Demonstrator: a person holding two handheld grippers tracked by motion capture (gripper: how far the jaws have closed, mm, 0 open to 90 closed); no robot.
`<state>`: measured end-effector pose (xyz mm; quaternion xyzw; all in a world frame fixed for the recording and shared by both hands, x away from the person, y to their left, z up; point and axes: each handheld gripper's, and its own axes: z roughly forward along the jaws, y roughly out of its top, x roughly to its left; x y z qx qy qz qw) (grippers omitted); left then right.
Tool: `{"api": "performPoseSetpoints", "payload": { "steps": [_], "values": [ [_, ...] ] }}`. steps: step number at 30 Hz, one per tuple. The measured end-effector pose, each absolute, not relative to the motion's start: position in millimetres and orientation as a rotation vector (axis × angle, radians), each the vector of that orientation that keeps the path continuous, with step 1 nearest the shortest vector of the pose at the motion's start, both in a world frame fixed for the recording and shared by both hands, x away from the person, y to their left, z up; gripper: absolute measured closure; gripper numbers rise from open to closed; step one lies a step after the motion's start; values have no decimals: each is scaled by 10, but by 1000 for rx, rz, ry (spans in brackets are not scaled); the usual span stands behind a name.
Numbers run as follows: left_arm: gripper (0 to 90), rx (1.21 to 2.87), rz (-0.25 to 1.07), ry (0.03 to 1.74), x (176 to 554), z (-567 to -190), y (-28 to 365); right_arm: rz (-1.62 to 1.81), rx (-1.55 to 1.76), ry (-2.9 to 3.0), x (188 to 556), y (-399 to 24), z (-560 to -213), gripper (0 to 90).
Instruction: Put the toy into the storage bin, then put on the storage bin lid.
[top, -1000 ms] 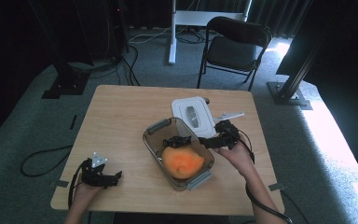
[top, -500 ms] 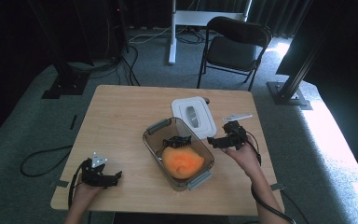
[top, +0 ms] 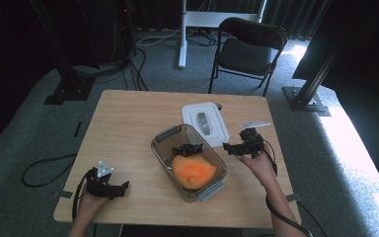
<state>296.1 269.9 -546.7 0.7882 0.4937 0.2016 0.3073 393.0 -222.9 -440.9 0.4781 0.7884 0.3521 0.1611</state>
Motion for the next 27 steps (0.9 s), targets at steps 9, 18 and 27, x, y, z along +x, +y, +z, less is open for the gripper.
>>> {"api": "performPoseSetpoints", "payload": {
  "steps": [9, 18, 27],
  "values": [
    [2, 2084, 534, 1307, 2961, -5467, 2698, 991, 1395, 2261, 3975, -2262, -4517, 126],
    [2, 2085, 533, 1307, 2961, -5466, 2698, 1021, 1398, 2251, 4010, -2300, -4531, 138],
    [2, 2084, 534, 1308, 2960, -5467, 2697, 1025, 1401, 2261, 4094, -2249, -4656, 138]
  ]
}}
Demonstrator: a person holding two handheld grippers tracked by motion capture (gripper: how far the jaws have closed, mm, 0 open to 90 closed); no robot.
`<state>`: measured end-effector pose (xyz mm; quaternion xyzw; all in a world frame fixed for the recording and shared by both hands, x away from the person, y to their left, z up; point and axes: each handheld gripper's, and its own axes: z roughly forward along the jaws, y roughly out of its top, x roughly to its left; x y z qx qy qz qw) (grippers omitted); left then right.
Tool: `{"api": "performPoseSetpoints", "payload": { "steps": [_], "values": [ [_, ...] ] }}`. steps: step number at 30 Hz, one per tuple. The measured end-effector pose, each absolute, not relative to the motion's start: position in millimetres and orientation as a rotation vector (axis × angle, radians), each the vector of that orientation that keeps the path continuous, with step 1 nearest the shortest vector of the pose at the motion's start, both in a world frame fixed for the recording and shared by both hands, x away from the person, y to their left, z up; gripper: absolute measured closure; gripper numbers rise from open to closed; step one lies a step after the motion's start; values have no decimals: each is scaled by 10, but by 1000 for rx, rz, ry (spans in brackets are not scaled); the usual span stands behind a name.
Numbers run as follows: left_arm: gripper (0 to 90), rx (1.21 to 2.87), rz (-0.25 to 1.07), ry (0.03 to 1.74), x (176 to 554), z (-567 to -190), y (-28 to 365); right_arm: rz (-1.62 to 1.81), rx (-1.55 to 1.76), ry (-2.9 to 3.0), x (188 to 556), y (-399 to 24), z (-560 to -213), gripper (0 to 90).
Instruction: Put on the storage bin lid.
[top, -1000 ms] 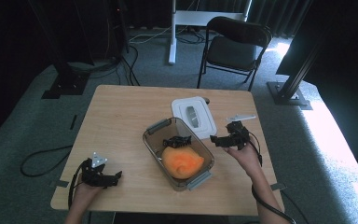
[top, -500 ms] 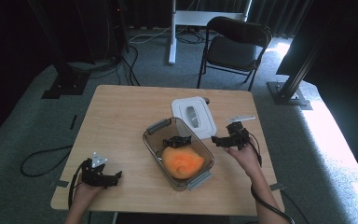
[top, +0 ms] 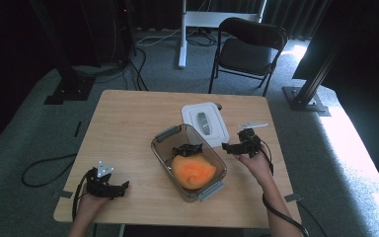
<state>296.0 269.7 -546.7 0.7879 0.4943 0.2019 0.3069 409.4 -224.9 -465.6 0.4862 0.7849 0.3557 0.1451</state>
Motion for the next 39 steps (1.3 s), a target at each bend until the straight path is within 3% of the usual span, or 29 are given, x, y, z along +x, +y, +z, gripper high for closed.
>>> {"api": "performPoseSetpoints", "payload": {
  "steps": [39],
  "values": [
    [3, 2080, 539, 1314, 2950, -5468, 2695, 983, 1387, 2283, 4612, -1709, -4940, 138]
  ]
}}
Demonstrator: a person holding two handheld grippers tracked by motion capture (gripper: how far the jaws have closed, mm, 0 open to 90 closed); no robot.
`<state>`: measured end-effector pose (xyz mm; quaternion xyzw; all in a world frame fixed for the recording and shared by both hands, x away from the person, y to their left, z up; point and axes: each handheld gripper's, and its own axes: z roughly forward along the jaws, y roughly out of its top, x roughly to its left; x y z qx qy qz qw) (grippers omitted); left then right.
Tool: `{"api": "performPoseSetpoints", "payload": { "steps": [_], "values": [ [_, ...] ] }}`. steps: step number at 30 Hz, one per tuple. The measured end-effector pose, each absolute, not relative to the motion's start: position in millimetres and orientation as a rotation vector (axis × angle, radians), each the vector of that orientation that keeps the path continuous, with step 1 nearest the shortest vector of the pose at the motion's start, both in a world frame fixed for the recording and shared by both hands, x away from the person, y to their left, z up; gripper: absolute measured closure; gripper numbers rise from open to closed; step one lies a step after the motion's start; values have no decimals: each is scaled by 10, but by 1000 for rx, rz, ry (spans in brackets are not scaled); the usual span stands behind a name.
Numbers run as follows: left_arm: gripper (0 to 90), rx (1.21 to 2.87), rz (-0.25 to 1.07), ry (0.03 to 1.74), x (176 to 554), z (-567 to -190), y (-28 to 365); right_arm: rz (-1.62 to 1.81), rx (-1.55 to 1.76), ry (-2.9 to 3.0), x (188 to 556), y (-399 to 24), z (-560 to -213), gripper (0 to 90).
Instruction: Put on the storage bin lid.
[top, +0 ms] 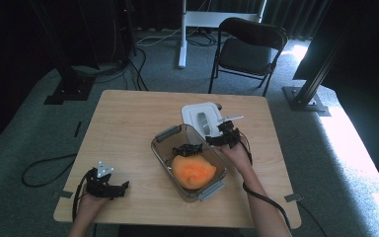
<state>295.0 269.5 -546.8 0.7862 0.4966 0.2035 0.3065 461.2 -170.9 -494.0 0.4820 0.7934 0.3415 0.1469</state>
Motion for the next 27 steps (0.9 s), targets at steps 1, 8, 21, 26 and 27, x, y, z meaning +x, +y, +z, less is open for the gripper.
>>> {"api": "performPoseSetpoints", "payload": {
  "steps": [1, 8, 21, 26, 27],
  "values": [
    [3, 2080, 539, 1314, 2950, -5468, 2696, 977, 1387, 2286, 4626, -1695, -4948, 138],
    [2, 2080, 539, 1315, 2948, -5467, 2696, 923, 1374, 2308, 4716, -1627, -5031, 150],
    [3, 2075, 540, 1324, 2945, -5467, 2694, 913, 1402, 2277, 4898, -1575, -5105, 150],
    [2, 2075, 541, 1325, 2945, -5467, 2695, 898, 1414, 2260, 4985, -1541, -5126, 150],
    [2, 2075, 541, 1325, 2945, -5467, 2695, 901, 1419, 2259, 5001, -1535, -5133, 150]
  ]
}}
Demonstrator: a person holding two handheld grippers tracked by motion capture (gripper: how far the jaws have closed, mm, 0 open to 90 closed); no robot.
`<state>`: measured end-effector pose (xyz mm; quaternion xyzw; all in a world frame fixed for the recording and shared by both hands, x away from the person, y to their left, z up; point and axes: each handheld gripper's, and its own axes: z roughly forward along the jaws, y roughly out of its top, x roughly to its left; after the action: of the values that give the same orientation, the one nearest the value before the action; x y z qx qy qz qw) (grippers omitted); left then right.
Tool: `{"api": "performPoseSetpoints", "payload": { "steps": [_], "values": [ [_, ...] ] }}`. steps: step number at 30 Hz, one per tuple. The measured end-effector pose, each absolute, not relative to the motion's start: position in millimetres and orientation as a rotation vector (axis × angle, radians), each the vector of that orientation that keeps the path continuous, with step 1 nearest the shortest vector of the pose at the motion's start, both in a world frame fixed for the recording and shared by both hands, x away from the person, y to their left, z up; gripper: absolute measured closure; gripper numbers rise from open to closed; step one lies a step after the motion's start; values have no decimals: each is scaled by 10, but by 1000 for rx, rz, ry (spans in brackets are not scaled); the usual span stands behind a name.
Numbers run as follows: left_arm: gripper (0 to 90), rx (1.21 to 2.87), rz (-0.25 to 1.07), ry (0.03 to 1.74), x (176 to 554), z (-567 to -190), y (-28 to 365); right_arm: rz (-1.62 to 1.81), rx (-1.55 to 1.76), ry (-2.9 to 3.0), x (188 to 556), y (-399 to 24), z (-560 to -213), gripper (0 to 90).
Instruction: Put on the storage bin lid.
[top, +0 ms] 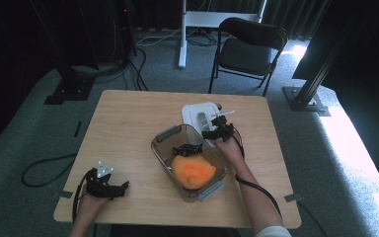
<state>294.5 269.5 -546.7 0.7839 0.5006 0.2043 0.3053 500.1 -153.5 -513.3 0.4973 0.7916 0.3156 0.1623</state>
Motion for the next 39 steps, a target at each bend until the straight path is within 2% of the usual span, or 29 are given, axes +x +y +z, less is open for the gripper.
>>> {"api": "performPoseSetpoints", "payload": {
  "steps": [9, 13, 15, 17, 19, 22, 28, 31, 32, 33, 39],
  "values": [
    [2, 2073, 543, 1332, 2946, -5467, 2698, 859, 1458, 2245, 5127, -1487, -5231, 192],
    [2, 2072, 543, 1332, 2946, -5467, 2698, 858, 1452, 2237, 5157, -1479, -5229, 240],
    [2, 2072, 543, 1332, 2946, -5467, 2698, 836, 1417, 2239, 5156, -1461, -5228, 319],
    [2, 2072, 543, 1332, 2946, -5467, 2698, 832, 1406, 2252, 5160, -1442, -5223, 322],
    [2, 2072, 543, 1332, 2946, -5467, 2698, 841, 1388, 2254, 5153, -1427, -5218, 402],
    [2, 2070, 544, 1334, 2945, -5467, 2698, 850, 1375, 2256, 5148, -1416, -5219, 448],
    [2, 2069, 543, 1335, 2944, -5467, 2700, 851, 1353, 2264, 5143, -1383, -5224, 476],
    [3, 2069, 543, 1335, 2944, -5467, 2699, 855, 1342, 2267, 5137, -1380, -5233, 544],
    [3, 2069, 543, 1335, 2944, -5467, 2699, 858, 1343, 2269, 5133, -1374, -5230, 635],
    [2, 2069, 543, 1335, 2944, -5467, 2700, 849, 1341, 2262, 5125, -1364, -5224, 654],
    [3, 2067, 544, 1337, 2944, -5468, 2700, 841, 1360, 2269, 5120, -1387, -5209, 667]
  ]
}}
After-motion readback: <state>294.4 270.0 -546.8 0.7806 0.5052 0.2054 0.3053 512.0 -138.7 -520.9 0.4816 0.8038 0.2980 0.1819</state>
